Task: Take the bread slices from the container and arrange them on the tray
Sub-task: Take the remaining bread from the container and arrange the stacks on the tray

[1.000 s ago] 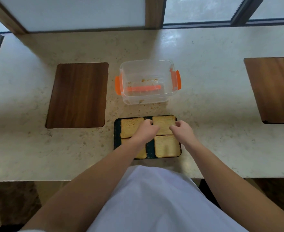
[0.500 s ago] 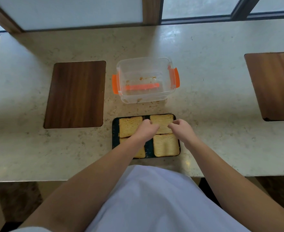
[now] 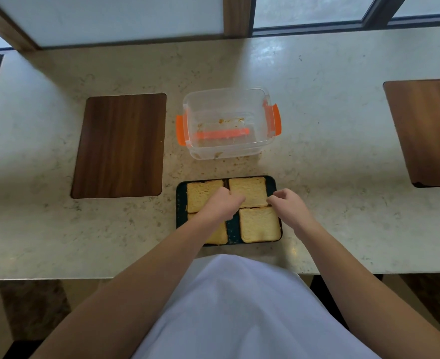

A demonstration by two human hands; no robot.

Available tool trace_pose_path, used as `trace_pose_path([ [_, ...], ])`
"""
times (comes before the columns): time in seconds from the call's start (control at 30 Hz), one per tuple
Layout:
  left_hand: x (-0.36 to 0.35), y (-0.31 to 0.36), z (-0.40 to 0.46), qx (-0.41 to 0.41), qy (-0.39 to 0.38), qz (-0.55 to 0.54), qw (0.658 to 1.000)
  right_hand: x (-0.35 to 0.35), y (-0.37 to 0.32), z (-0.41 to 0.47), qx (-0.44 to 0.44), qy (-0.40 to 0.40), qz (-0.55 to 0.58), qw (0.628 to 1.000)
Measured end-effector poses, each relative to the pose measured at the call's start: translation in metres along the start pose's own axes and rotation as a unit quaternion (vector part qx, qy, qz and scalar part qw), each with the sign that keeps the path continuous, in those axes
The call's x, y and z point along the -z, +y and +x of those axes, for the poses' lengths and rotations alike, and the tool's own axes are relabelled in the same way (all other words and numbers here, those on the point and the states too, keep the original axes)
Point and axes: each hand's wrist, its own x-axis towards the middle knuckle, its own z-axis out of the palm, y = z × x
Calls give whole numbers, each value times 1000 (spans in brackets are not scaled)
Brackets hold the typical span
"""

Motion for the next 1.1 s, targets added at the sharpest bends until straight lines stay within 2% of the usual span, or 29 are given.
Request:
trace_pose_path([
  [0.17, -14, -20, -14, 48, -56, -32, 997, 2, 25, -16, -8, -15, -65, 998],
  [0.6, -20, -21, -23, 111, -41, -53, 991, -9, 32, -23, -1, -30, -69, 997],
  [1.1, -8, -30, -16, 95, -34, -28, 994, -20, 23, -19, 12, -47, -97, 994],
])
